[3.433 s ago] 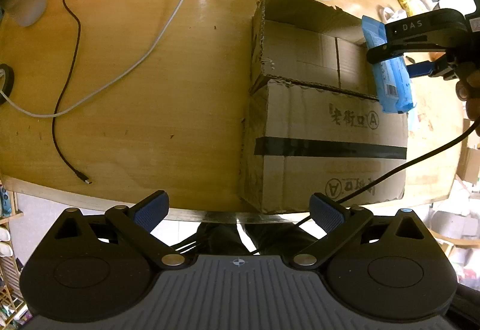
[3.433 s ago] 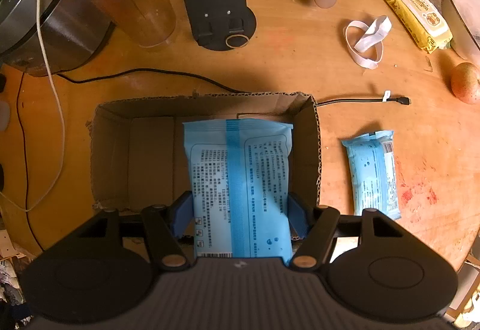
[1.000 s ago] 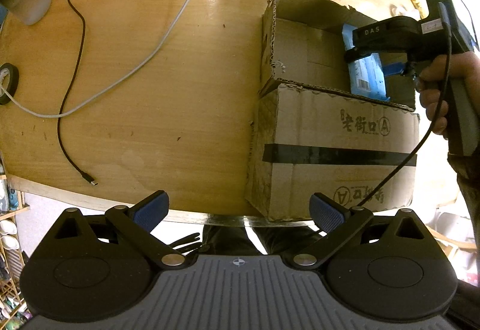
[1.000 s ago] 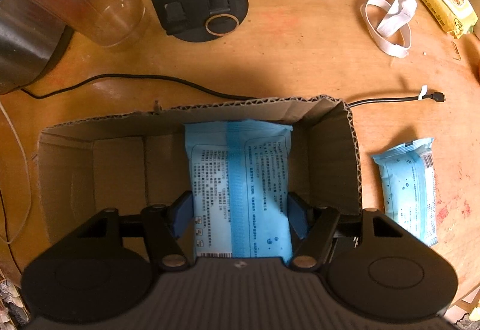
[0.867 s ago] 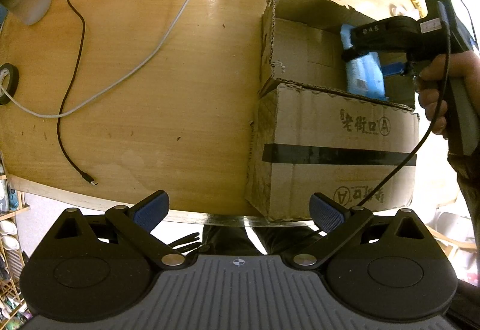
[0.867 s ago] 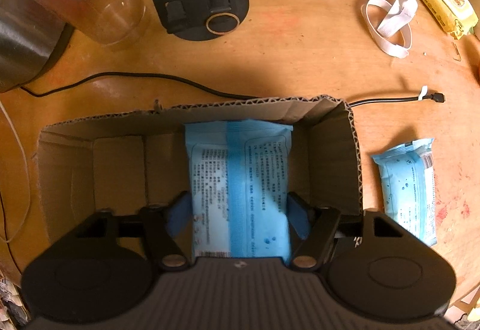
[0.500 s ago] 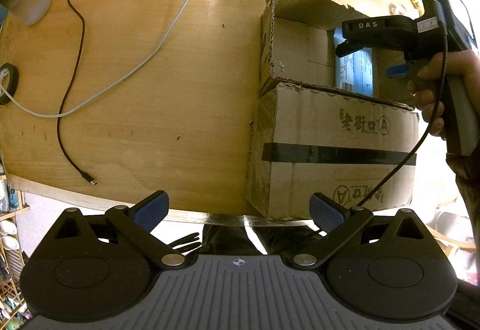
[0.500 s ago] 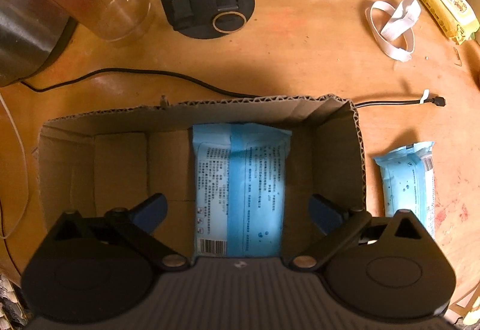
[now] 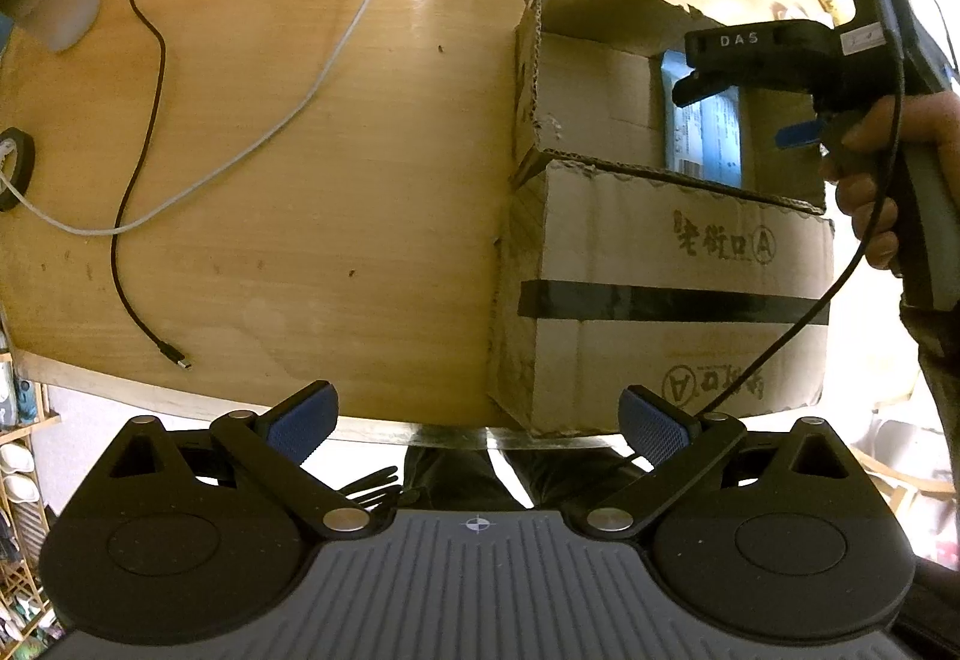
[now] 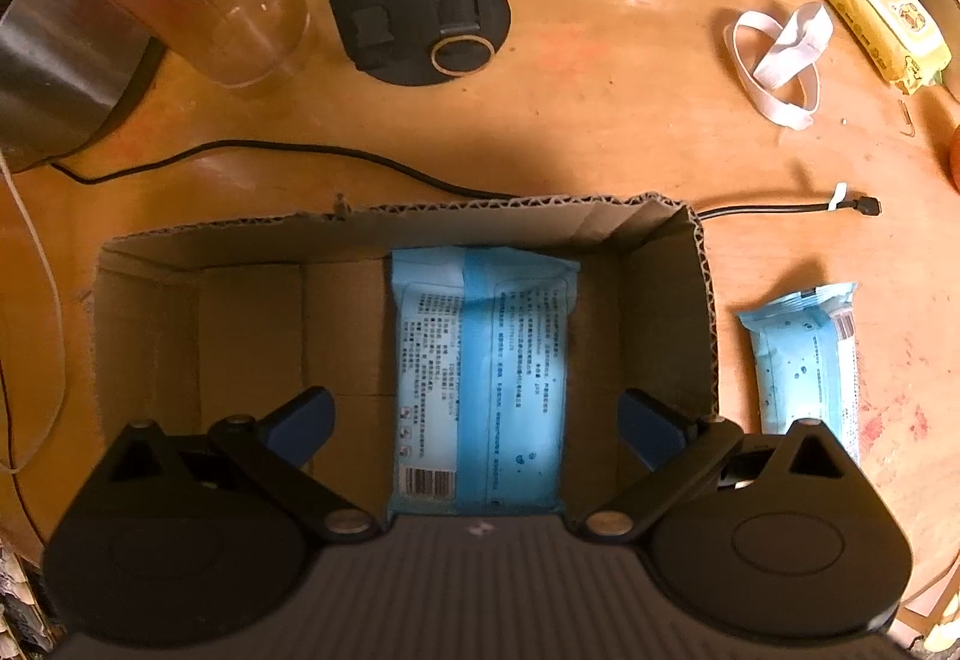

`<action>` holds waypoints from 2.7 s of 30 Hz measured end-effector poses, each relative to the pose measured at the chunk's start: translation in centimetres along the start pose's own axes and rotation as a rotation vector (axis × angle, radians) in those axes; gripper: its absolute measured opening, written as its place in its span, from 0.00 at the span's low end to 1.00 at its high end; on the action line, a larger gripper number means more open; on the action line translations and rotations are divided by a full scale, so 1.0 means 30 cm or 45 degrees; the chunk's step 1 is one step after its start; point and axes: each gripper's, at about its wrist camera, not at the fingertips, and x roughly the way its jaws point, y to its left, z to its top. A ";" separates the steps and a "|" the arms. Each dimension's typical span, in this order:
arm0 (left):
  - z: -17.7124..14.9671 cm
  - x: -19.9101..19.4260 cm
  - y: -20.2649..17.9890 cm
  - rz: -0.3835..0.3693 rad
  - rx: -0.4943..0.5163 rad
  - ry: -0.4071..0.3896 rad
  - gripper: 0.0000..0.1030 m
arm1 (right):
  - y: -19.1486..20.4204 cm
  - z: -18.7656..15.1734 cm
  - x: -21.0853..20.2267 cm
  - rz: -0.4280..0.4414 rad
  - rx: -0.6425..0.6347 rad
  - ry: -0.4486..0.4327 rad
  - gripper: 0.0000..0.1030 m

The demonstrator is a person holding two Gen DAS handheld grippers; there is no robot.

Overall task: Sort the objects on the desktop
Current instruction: 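Raise the open right gripper out of the box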

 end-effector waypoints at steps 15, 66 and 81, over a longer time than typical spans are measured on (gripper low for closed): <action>-0.009 -0.006 -0.009 -0.009 -0.008 -0.013 1.00 | 0.003 0.005 -0.109 0.000 -0.005 -0.033 1.00; -0.044 -0.021 -0.115 0.010 -0.003 -0.034 1.00 | -0.141 -0.039 -0.193 0.015 0.017 -0.064 1.00; -0.043 -0.009 -0.166 0.017 0.004 -0.031 1.00 | -0.207 -0.043 -0.193 0.017 0.038 -0.062 1.00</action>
